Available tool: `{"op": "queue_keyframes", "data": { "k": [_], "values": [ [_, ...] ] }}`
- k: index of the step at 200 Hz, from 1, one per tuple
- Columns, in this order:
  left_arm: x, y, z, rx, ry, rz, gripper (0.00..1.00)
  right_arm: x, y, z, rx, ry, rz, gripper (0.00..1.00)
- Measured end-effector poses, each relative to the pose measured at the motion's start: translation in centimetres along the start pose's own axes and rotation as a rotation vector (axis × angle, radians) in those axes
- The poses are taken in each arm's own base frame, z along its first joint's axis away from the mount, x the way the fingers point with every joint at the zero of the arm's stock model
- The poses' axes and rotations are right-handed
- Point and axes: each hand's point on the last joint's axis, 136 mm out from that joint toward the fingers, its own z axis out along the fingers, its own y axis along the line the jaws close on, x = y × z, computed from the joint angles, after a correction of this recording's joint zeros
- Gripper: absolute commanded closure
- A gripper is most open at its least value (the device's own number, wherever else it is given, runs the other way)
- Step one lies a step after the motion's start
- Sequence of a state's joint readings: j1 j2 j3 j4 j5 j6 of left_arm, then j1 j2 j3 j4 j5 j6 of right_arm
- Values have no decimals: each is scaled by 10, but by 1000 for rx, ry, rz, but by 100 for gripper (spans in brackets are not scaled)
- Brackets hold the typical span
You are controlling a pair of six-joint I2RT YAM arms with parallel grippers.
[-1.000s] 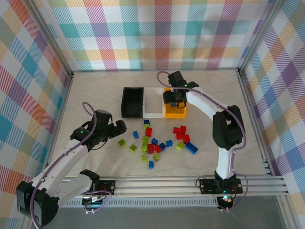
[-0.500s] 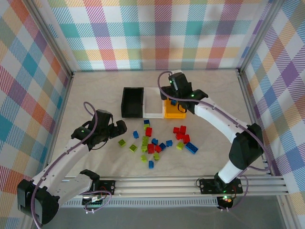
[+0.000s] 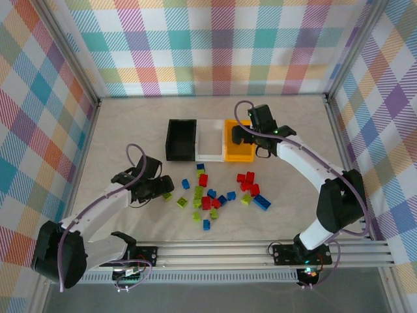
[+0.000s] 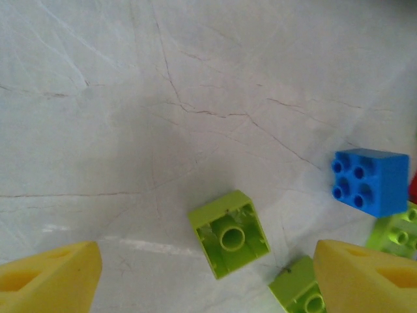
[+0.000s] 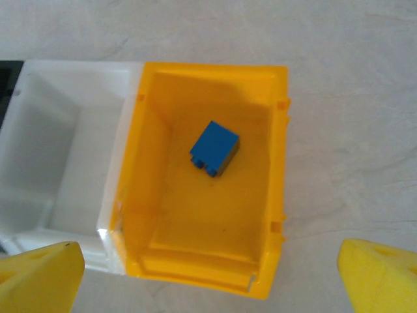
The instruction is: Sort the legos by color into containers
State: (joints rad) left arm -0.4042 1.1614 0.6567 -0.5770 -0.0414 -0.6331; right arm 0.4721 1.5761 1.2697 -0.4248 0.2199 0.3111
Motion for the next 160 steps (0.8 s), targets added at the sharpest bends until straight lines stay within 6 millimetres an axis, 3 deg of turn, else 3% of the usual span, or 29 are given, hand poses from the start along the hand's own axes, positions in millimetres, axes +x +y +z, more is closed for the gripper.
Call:
{"op": "queue_keyframes", "data": {
  "k": [52,84,160],
  "values": [
    [4,-6,29,-12,27,-38,25,20,-1,-12,-26,21,17,0],
    [13,-9,44,-34,55,-34,37,29,-4,-13,-26,30,21,0],
    [15,3,43,-81,31,-56,64,38,-8,-15,-20,32,35,0]
  ]
}}
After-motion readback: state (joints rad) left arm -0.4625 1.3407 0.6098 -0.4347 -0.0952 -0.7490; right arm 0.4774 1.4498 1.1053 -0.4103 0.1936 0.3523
